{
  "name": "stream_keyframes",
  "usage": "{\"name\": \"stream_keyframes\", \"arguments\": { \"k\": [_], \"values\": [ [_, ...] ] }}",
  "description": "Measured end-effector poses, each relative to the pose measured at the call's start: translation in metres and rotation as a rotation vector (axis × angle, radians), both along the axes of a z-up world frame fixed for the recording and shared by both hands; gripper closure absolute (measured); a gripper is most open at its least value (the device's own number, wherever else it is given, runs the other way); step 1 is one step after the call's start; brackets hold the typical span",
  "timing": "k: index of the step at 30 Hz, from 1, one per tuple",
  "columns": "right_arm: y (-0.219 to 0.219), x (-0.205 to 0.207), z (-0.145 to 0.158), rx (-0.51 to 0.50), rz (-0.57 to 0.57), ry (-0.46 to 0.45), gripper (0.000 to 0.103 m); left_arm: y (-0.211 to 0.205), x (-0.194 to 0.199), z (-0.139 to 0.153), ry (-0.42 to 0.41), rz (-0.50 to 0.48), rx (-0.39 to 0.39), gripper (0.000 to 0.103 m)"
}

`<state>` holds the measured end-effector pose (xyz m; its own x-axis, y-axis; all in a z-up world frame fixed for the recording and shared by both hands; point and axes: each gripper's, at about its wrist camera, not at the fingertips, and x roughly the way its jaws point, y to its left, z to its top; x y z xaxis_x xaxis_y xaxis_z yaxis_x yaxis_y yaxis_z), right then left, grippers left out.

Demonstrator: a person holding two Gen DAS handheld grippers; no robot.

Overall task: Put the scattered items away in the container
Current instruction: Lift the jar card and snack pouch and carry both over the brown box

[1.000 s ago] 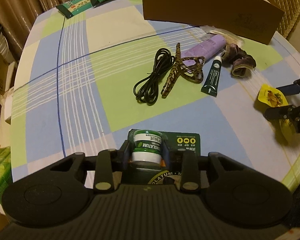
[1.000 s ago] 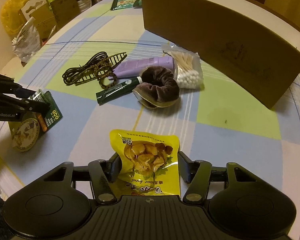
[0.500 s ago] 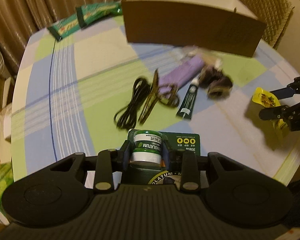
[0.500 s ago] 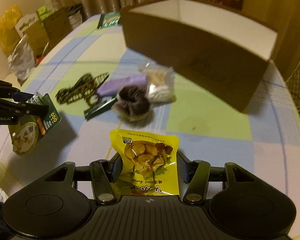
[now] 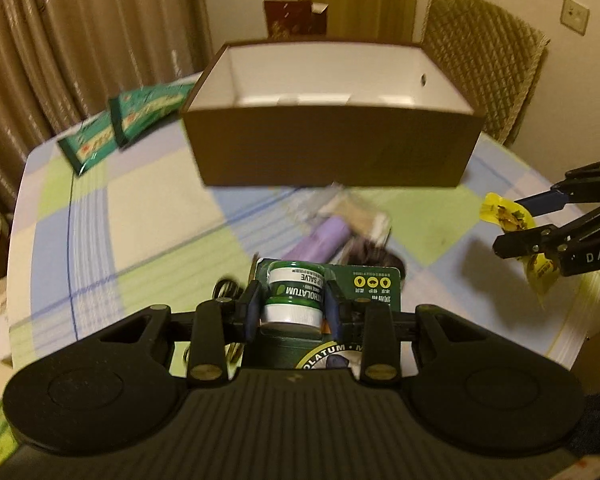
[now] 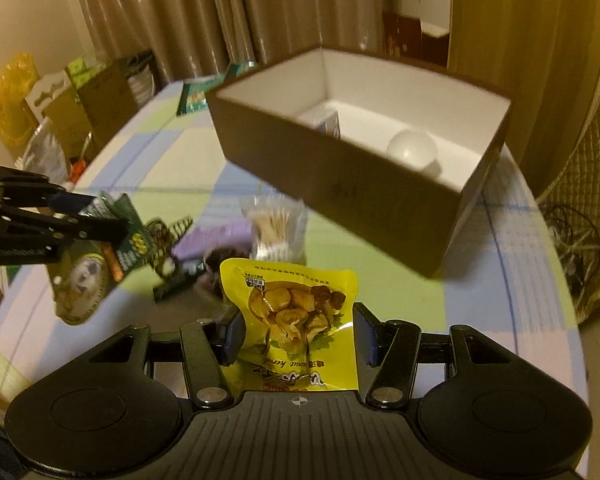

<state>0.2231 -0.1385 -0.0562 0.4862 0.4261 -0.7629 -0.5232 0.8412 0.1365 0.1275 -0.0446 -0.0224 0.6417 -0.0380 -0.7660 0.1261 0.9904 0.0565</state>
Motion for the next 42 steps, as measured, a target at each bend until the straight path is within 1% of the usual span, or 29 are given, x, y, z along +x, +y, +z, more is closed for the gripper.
{"name": "stream_keyframes", "arguments": {
  "k": [5, 10, 17, 22, 28, 33, 37, 42],
  "values": [
    [-0.008, 0.018, 0.019, 0.038, 0.006, -0.031, 0.051, -0.014, 0.022, 0.016, -0.055, -0.022, -0.012, 0.075],
    [-0.012, 0.039, 0.037, 0.058, 0.01, -0.072, 0.051, -0.026, 0.046, 0.032, -0.106, -0.04, 0.0, 0.075],
    [-0.014, 0.077, 0.057, 0.081, 0.009, -0.119, 0.051, -0.036, 0.086, 0.053, -0.15, -0.048, -0.015, 0.075],
    [-0.016, 0.111, 0.062, 0.084, 0.008, -0.121, 0.051, -0.044, 0.118, 0.062, -0.163, -0.067, -0.015, 0.075],
    [-0.016, 0.148, 0.062, 0.049, 0.017, -0.132, 0.051, -0.051, 0.157, 0.065, -0.153, -0.08, -0.022, 0.075],
    [-0.018, 0.179, 0.058, 0.038, 0.032, -0.113, 0.051, -0.055, 0.192, 0.064, -0.137, -0.081, -0.022, 0.075],
    [-0.015, 0.196, 0.05, 0.003, 0.058, -0.101, 0.051, -0.058, 0.218, 0.055, -0.107, -0.081, -0.007, 0.075],
    [-0.01, 0.215, 0.03, -0.06, 0.07, -0.068, 0.051, -0.061, 0.246, 0.036, -0.054, -0.093, -0.012, 0.075]
  ]
}}
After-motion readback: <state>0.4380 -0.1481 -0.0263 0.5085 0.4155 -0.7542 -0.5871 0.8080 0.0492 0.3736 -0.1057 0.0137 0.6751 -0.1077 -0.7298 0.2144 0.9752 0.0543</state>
